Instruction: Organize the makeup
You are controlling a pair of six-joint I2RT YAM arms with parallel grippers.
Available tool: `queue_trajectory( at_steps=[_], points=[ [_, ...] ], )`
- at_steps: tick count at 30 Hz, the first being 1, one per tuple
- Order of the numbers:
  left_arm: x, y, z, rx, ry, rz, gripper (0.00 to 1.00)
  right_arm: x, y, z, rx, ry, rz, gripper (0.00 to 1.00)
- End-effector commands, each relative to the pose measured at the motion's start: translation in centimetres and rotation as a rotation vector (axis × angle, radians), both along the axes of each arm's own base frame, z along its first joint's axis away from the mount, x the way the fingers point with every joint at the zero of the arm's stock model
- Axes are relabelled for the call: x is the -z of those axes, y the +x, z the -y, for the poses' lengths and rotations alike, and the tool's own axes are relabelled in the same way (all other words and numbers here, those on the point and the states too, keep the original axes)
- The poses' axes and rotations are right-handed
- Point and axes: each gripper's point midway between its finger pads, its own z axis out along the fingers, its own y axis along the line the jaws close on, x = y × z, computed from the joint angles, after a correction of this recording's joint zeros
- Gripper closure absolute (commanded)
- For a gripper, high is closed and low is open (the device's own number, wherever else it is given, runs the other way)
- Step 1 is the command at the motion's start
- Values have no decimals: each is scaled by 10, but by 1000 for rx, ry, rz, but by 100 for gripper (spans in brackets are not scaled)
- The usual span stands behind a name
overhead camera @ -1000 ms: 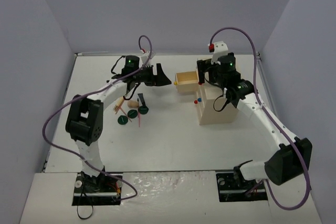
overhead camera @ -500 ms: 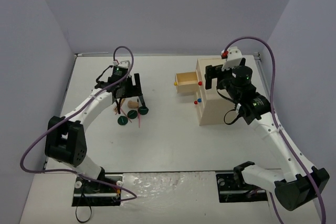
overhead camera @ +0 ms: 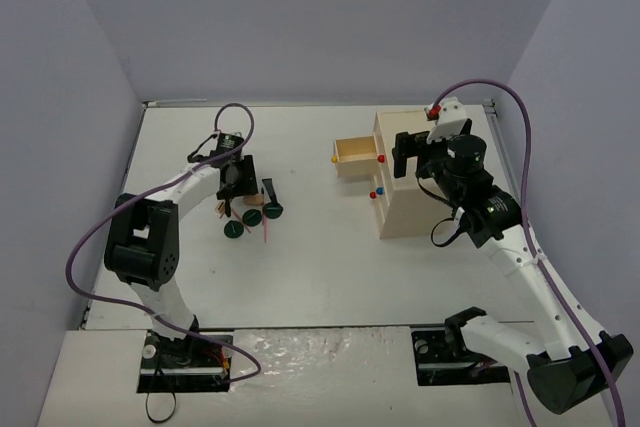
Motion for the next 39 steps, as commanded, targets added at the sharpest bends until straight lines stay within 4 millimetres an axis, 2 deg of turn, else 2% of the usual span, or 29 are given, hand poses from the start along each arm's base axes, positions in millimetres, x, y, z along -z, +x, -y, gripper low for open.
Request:
queue_trajectory(
  at_steps=[1, 7, 10, 14, 18, 21, 25, 28, 30, 32, 34, 35, 37, 39],
  points=[
    [-26, 25, 11, 22, -45, 83, 57, -19, 5, -2, 2, 34, 72, 0],
    [-20, 22, 15, 22, -72, 72, 76, -19, 5, 0, 13, 30, 73, 0],
    [-27, 21, 17, 22, -89, 90, 88, -18, 5, 1, 16, 31, 73, 0],
    [-41, 22, 20, 27, -108, 124, 97, -19, 5, 1, 16, 32, 76, 0],
    [-73, 20, 27, 16, -167, 179, 100, -24, 2, 4, 24, 36, 90, 0],
    [-119, 19, 41, -13, -237, 279, 100, -29, 1, 8, 42, 39, 106, 0],
    [-174, 19, 75, -32, -314, 400, 100, -37, -3, 13, 63, 45, 132, 0],
    [-215, 19, 122, 11, -384, 489, 100, -41, -5, 16, 87, 74, 142, 0],
    [-229, 25, 154, 63, -429, 531, 100, -43, -7, 19, 98, 80, 152, 0],
    [-255, 25, 186, 128, -469, 589, 100, -43, -9, 20, 104, 83, 157, 0],
    [-264, 31, 206, 161, -471, 627, 100, -46, -12, 23, 109, 89, 169, 0],
    [-261, 36, 215, 176, -463, 634, 100, -47, -13, 23, 111, 90, 174, 0],
    [-268, 41, 230, 222, -453, 668, 100, -47, -14, 26, 121, 91, 179, 0],
    [-263, 47, 242, 249, -440, 678, 100, -47, -15, 27, 124, 92, 183, 0]
  ],
)
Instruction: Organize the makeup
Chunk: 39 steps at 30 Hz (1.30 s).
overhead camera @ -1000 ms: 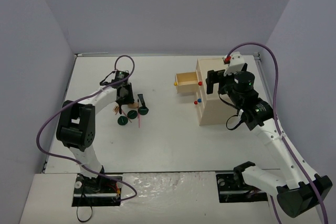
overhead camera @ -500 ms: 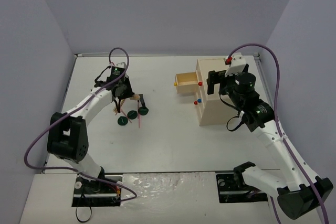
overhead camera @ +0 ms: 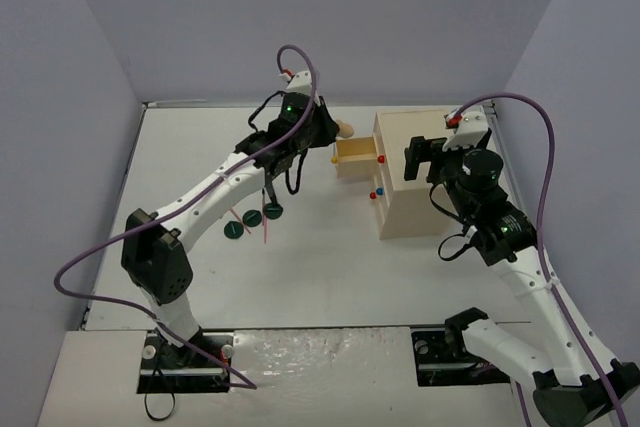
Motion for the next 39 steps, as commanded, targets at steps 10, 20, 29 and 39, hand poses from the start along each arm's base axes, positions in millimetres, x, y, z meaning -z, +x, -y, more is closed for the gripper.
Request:
queue_trajectory(
  at_steps=[10, 20, 29, 39],
  points=[
    [-3, 29, 57, 68, 36, 142, 100, -27, 0, 8, 48, 46, 110, 0],
    [5, 25, 76, 111, 55, 144, 87, -27, 0, 9, 47, 46, 111, 0],
    [13, 28, 72, 96, 100, 125, 46, -27, -1, 7, 38, 47, 112, 0],
    [0, -9, -29, -118, 298, 91, 41, -28, -3, 5, 22, 55, 116, 0]
  ],
)
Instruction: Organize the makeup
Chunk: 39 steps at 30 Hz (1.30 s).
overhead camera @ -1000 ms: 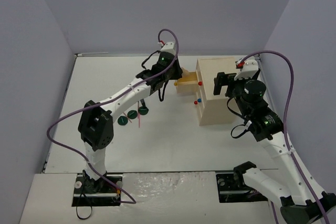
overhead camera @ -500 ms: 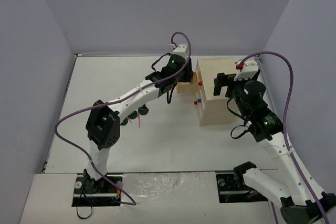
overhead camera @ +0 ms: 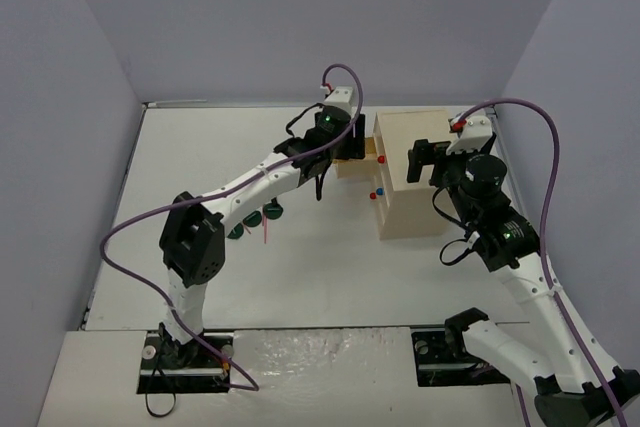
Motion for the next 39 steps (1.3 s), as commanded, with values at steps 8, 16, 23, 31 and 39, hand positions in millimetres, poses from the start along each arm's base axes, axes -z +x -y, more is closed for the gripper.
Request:
queue_trajectory(
  at_steps=[8, 16, 23, 31, 39],
  points=[
    [11, -81, -206, -381, 135, -93, 40, -23, 3, -8, -25, 62, 85, 0],
    [92, -112, -286, -556, 63, -250, 41, -23, 2, -10, -35, 68, 87, 0],
    [141, -110, -301, -597, 78, -360, 47, -26, -1, -7, -28, 72, 100, 0],
    [174, -108, -299, -583, 82, -432, 54, -24, 0, -9, -31, 70, 94, 0],
    [198, -117, -297, -585, 89, -496, 64, -23, 0, -7, -24, 67, 92, 0]
  ],
)
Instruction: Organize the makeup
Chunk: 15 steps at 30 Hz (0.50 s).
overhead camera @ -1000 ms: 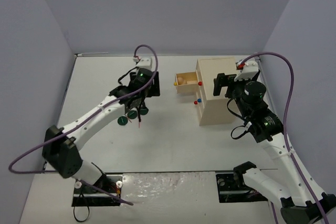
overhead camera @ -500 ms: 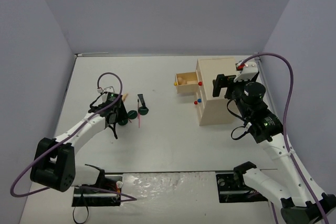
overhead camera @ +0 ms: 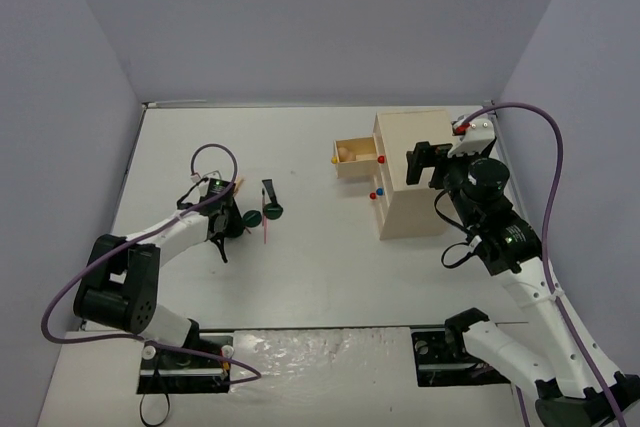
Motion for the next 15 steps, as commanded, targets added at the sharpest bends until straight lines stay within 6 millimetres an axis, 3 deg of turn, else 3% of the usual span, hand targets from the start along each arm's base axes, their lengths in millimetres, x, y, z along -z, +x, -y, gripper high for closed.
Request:
queue_trajectory(
  at_steps=[1, 5, 10, 15],
  points=[
    [5, 5, 3, -29, -40, 16, 67, -21, 5, -3, 1, 32, 80, 0],
    [13, -5, 1, -45, -45, -10, 82, -22, 5, -3, 2, 34, 81, 0],
    [-1, -13, -3, -60, -47, 15, 100, -21, 5, -4, -2, 35, 79, 0],
    [-55, -3, 3, -24, -85, 163, 100, -23, 4, -4, -6, 39, 84, 0]
  ],
)
